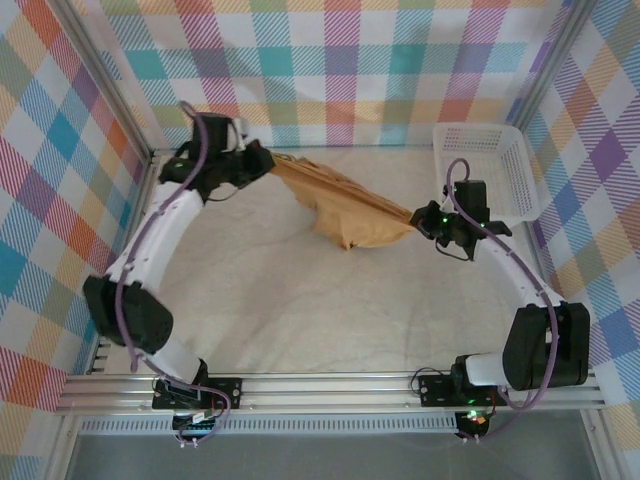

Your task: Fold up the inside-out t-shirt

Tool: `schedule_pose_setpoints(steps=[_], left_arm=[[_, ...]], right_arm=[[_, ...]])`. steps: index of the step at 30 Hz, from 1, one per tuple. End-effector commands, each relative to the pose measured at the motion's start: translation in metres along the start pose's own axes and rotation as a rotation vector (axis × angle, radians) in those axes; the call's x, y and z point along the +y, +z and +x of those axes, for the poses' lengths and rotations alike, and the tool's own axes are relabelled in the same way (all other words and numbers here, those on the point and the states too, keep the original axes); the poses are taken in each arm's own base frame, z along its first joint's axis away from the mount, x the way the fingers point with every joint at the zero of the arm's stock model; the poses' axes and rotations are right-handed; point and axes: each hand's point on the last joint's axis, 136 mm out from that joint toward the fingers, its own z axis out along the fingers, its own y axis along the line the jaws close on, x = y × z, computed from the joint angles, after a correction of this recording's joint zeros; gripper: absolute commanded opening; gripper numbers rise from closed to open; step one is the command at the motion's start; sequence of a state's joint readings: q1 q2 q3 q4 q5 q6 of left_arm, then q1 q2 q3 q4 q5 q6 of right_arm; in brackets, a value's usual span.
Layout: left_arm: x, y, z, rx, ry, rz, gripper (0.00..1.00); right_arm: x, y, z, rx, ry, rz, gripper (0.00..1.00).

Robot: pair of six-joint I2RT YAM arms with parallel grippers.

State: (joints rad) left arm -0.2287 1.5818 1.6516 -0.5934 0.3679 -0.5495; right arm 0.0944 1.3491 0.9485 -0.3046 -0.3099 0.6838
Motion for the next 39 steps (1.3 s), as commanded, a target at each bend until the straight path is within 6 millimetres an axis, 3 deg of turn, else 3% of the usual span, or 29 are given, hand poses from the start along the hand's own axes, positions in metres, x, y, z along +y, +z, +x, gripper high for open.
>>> schedule_pose_setpoints(steps=[1,4,9,10,12,13,15,19,21,26,30,34,35,36,39], left_arm=[[0.044,-0.014,0.011,0.026,-0.051,-0.099,0.0],[0.054,-0.001,0.033,0.06,-0.099,-0.055,0.0],[0.092,0.041,0.099,0.157,-0.163,-0.065,0.0],[0.097,0.046,0.111,0.176,-0.169,-0.071,0.0],[0.106,0.052,0.132,0.203,-0.17,-0.088,0.0],[0.108,0.053,0.139,0.211,-0.166,-0.097,0.0],[0.109,0.051,0.15,0.223,-0.147,-0.112,0.0],[0.119,0.046,0.163,0.235,-0.124,-0.149,0.0],[0.123,0.045,0.167,0.239,-0.125,-0.161,0.0],[0.13,0.047,0.173,0.249,-0.131,-0.174,0.0],[0.133,0.042,0.171,0.243,-0.118,-0.2,0.0],[0.134,0.036,0.165,0.233,-0.103,-0.22,0.0],[0.133,0.035,0.162,0.229,-0.099,-0.22,0.0],[0.133,0.034,0.16,0.226,-0.095,-0.22,0.0],[0.128,0.033,0.152,0.217,-0.083,-0.215,0.0]], right_arm=[[-0.031,0.001,0.011,0.027,0.061,0.128,0.0],[-0.038,0.011,0.026,0.078,0.084,0.113,0.0],[-0.046,0.036,0.074,0.198,0.057,0.144,0.0],[-0.047,0.041,0.083,0.22,0.036,0.165,0.05],[-0.05,0.044,0.095,0.233,-0.058,0.28,0.34],[-0.05,0.04,0.096,0.226,-0.101,0.341,0.43],[-0.037,0.033,0.094,0.191,-0.185,0.38,0.5],[0.01,0.029,0.088,0.127,-0.332,0.338,0.51],[0.036,0.04,0.096,0.14,-0.391,0.268,0.51],[0.089,0.094,0.137,0.295,-0.464,0.12,0.54],[0.106,0.128,0.157,0.377,-0.465,0.097,0.57],[0.1,0.154,0.173,0.446,-0.386,0.099,0.55],[0.1,0.158,0.175,0.451,-0.371,0.092,0.51],[0.1,0.16,0.175,0.448,-0.364,0.09,0.44],[0.104,0.158,0.168,0.42,-0.373,0.101,0.05]])
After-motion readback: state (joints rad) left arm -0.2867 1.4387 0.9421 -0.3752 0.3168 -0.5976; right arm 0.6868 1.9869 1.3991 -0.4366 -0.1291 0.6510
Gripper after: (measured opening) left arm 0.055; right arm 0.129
